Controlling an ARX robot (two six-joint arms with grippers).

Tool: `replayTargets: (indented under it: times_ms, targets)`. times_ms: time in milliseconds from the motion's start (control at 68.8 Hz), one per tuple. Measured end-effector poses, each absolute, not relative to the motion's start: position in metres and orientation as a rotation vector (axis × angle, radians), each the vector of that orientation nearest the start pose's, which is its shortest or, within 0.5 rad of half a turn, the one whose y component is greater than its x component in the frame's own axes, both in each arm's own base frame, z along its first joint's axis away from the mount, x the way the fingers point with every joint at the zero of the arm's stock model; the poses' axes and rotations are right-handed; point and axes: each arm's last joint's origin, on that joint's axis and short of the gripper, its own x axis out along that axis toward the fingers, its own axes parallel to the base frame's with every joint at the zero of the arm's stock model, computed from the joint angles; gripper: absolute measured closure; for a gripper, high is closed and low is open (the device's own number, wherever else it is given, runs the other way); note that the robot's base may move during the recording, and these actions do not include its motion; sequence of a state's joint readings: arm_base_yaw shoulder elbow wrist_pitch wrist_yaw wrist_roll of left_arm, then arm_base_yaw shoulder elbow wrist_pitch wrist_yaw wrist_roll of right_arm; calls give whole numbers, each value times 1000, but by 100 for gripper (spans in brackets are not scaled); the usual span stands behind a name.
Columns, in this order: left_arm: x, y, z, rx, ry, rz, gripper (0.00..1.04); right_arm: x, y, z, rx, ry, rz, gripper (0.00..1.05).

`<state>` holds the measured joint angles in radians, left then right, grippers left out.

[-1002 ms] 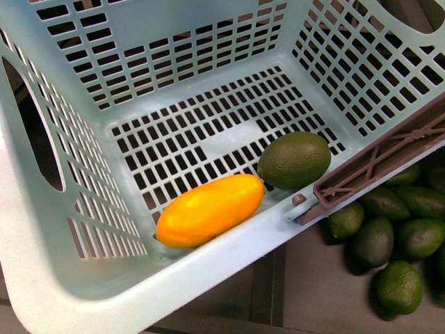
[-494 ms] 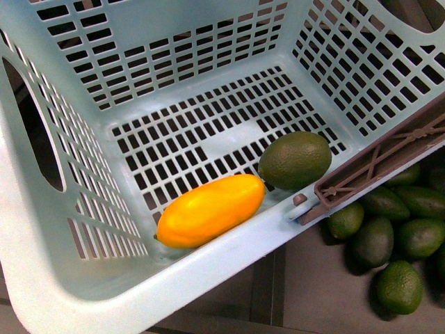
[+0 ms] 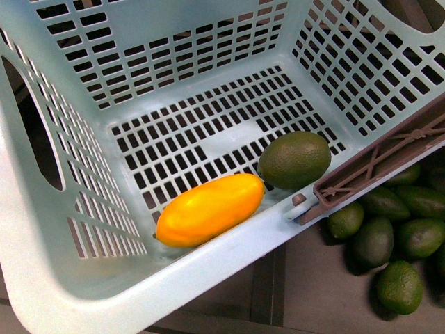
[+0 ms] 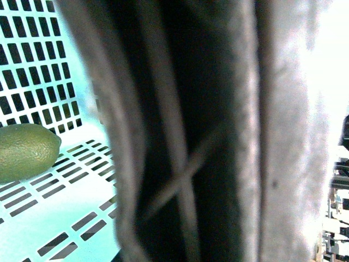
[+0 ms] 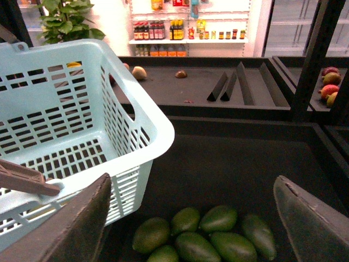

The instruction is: Pick mango and avocado into basket

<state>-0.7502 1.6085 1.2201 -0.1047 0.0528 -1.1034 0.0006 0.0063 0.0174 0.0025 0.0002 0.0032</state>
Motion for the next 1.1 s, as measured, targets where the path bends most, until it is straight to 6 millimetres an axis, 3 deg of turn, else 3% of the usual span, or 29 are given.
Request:
replayTargets:
  times_ms: [44,189,305,378,581,712,886,1104]
  targets:
    - [266,-250,284,-851,844,-434,92,97,0,169,3,-14,0,7]
    - [266,-250,284,-851,836,-418,92,97,0,169,3,-14,0,9]
    - [267,-250,280,-956,670,-31,92,97,0,169,3,-14,1,9]
    - [277,-239,277,-1011,554,117,92,97,0,169,3,-15,0,9]
    - [307,-207,269,-1091,501,212,92,97,0,169,3,-14,0,9]
    - [328,-193,252,-1148,533,234,92,97,0,169,3,-15,0,9]
    - [363,-180,214,-1186,605,292,92,97,0,169,3,-14,0,9]
    - [414,-177,171,-1160,661,335,92,97,0,169,3,-14,0,9]
